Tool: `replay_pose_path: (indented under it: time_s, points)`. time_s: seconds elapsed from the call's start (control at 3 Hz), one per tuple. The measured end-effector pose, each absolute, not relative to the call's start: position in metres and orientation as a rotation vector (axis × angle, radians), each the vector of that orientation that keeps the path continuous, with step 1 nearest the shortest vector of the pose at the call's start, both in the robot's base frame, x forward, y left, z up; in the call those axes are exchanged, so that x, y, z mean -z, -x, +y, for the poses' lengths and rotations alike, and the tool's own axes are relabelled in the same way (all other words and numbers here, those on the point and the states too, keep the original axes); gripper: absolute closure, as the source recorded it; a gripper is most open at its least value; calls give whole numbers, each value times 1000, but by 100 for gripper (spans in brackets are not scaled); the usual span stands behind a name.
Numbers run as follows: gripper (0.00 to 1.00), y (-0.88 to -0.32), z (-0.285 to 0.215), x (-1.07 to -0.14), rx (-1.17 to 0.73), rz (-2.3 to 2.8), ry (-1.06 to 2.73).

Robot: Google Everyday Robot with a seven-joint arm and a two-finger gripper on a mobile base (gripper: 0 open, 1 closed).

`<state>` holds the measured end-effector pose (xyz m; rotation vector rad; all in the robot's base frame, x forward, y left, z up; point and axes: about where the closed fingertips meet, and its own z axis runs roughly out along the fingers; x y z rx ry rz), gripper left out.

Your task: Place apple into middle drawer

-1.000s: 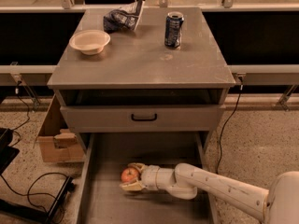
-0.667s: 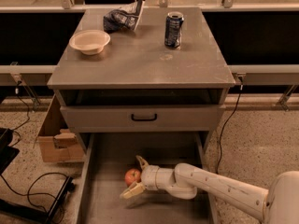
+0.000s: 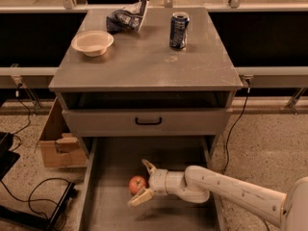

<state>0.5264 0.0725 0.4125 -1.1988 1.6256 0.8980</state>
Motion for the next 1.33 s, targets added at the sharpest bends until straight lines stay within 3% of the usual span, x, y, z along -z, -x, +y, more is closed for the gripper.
replay_pose_path:
  time_s: [0.67, 1.33]
  points:
    - [0, -433, 4, -453, -865, 1741, 1499]
    - [0, -409, -17, -501, -751, 1743, 1668]
